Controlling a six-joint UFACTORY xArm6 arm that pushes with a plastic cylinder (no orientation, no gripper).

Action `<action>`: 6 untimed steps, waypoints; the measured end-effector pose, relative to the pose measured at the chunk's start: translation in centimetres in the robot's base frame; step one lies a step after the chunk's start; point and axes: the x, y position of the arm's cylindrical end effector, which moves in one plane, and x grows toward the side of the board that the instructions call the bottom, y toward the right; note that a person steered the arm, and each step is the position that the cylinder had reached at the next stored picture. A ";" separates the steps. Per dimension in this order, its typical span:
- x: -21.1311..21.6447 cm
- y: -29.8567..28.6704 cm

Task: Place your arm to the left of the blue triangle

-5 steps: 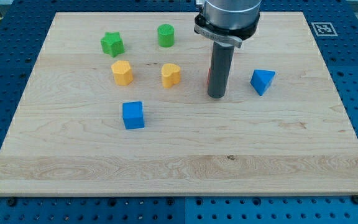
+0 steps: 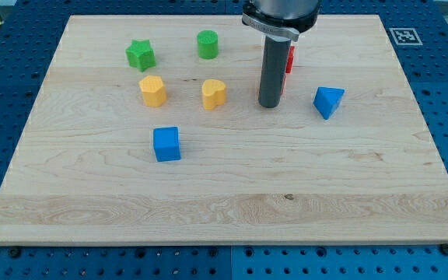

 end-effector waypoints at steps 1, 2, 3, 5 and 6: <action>-1.4 0.4; -1.5 0.4; -1.1 0.4; 0.1 0.4; 0.6 0.4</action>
